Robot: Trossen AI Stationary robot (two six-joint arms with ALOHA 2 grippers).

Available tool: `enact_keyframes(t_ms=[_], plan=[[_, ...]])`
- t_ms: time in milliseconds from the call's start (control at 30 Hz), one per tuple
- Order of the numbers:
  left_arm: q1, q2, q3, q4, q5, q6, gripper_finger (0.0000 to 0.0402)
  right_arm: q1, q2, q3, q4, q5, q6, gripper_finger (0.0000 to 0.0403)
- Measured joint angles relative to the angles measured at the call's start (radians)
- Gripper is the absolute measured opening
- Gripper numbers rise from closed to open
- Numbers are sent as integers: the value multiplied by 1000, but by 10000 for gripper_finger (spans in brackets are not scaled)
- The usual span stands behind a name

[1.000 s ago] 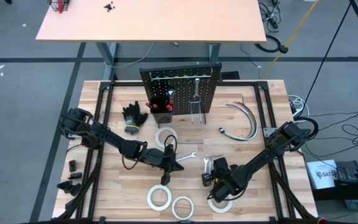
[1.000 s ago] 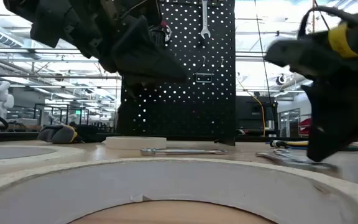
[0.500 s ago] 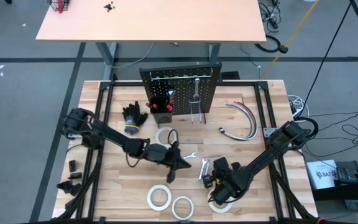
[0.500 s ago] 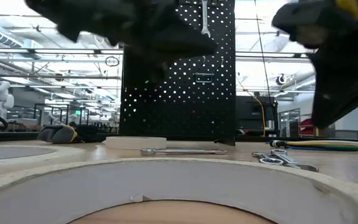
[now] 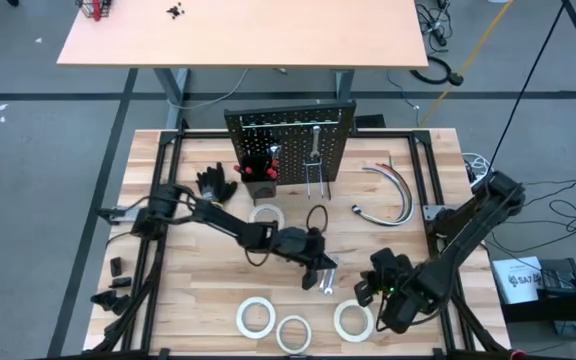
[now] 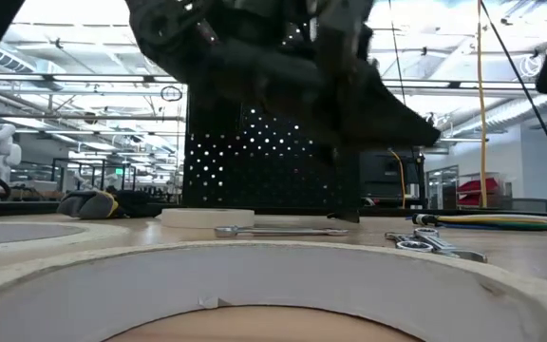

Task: Hang tools onto peg board
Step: Hang the silver wrench on the peg board

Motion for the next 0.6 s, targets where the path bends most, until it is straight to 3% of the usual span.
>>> enact_keyframes(t_ms=[300,600], plan=[[8,80,49,-14,-102,14,0,15,-21,-214,390,32,28,0],[9,81,49,-45,-108,83,0,-9,-21,-220,420,78,-6,0]])
